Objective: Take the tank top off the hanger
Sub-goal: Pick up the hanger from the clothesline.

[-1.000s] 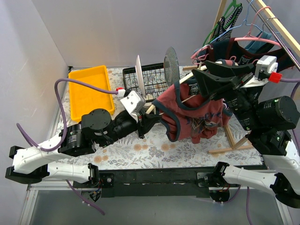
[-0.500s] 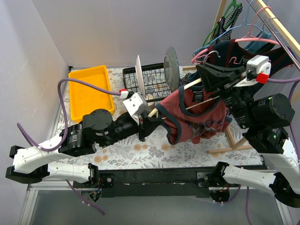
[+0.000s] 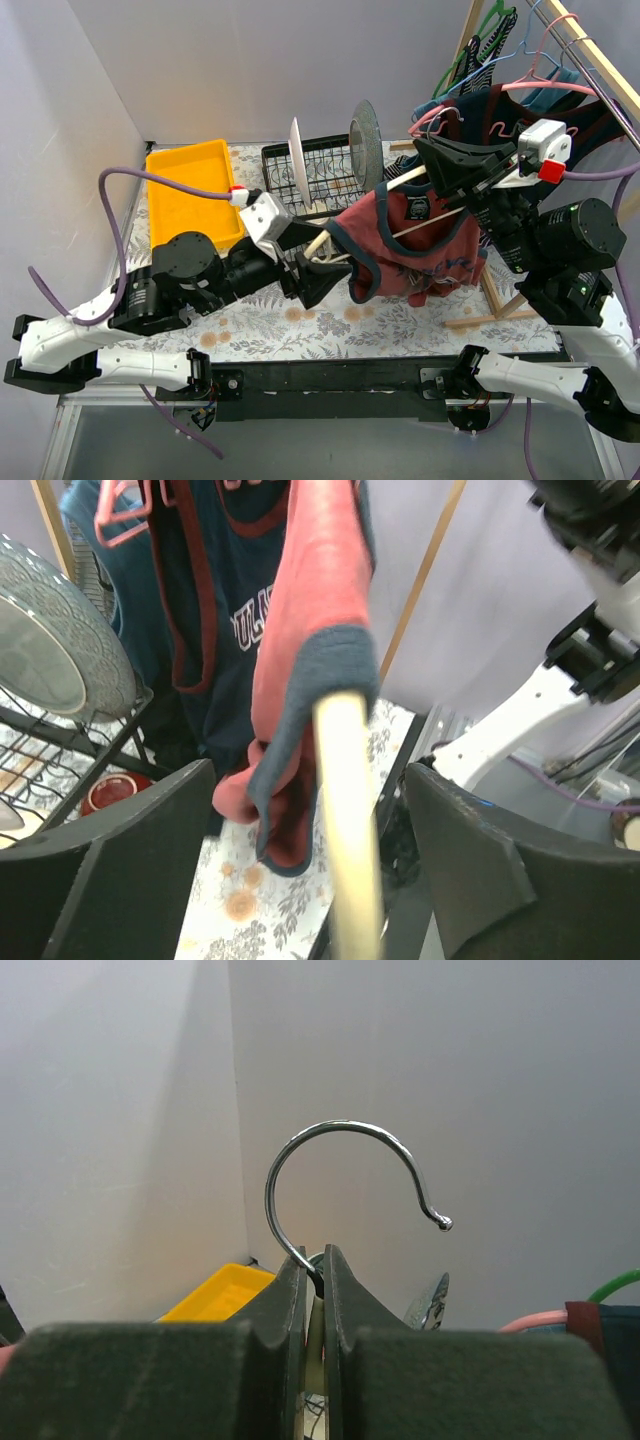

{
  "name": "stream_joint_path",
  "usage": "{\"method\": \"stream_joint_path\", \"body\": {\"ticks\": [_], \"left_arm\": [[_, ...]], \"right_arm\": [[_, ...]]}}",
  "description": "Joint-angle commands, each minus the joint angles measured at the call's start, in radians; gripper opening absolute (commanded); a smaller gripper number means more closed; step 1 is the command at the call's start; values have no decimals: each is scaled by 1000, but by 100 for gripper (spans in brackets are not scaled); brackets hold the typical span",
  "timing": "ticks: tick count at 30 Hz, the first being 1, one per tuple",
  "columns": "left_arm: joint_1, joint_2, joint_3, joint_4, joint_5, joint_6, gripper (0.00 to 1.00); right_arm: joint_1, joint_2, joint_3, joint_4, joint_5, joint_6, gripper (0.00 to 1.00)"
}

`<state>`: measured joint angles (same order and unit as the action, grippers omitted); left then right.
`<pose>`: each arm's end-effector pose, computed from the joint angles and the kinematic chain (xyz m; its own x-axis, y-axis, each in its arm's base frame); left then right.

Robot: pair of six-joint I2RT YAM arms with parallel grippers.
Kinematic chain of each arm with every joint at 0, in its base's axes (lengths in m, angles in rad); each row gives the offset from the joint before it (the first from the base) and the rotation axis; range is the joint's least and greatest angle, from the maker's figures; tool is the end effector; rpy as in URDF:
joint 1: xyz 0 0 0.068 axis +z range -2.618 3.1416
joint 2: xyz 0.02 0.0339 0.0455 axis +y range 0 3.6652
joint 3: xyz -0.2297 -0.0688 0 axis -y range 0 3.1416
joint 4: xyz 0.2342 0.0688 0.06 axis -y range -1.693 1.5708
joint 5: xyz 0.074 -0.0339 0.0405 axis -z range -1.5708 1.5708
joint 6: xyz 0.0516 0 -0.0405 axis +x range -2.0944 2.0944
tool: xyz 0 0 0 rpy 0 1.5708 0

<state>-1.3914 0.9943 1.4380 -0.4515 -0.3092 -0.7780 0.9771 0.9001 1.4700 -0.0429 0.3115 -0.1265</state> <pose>0.0518 -0.1976 0.4598 -0.6207 -0.3240 -0.7140 0.6280 0.3397 -0.7001 0.0962 0.1142 0.5322 0.3600 0.3187 -0.8769 -0.6002 0.7987 0.0439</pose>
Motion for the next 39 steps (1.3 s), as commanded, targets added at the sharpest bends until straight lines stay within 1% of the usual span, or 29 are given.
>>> {"method": "stream_joint_path", "body": {"ticks": [1, 3, 4, 7, 9, 11, 17, 23, 26, 30, 32, 33, 35, 39], "left_arm": [[-3, -63, 7, 37, -19, 0, 81], [-3, -92, -13, 46, -18, -6, 83], [-1, -124, -49, 74, -13, -6, 84], [-3, -166, -143, 131, -2, 6, 84], [-3, -189, -169, 139, 4, 6, 84], [-3, -194, -191, 139, 7, 8, 84], [-3, -171, -208, 123, -53, 0, 86], [-3, -171, -266, 197, -19, 5, 85], [-3, -178, -301, 249, -8, 16, 83], [-3, -172, -315, 293, -39, 37, 78], [-3, -160, -300, 310, -4, 45, 73], [-3, -155, -295, 316, 13, 51, 72], [-3, -135, -289, 338, 24, 59, 72], [-3, -83, -284, 364, -18, 94, 72]], "right_arm": [[8, 11, 58, 169, -48, 65, 1], [8, 14, 70, 195, -40, 68, 1], [8, 16, 67, 207, -37, 67, 1], [8, 19, 62, 268, -23, 77, 1], [6, 25, 67, 291, -18, 88, 1], [8, 37, 82, 291, -23, 94, 1], [6, 34, 76, 314, -37, 119, 1], [8, 25, 70, 336, -45, 160, 1], [8, 16, 67, 339, -48, 172, 1], [6, -6, 38, 353, -45, 183, 1], [8, -15, 29, 357, -37, 185, 1], [8, -17, 23, 359, -34, 188, 1], [8, -21, 16, 362, -34, 192, 1], [8, -27, 4, 373, -40, 212, 1]]}}
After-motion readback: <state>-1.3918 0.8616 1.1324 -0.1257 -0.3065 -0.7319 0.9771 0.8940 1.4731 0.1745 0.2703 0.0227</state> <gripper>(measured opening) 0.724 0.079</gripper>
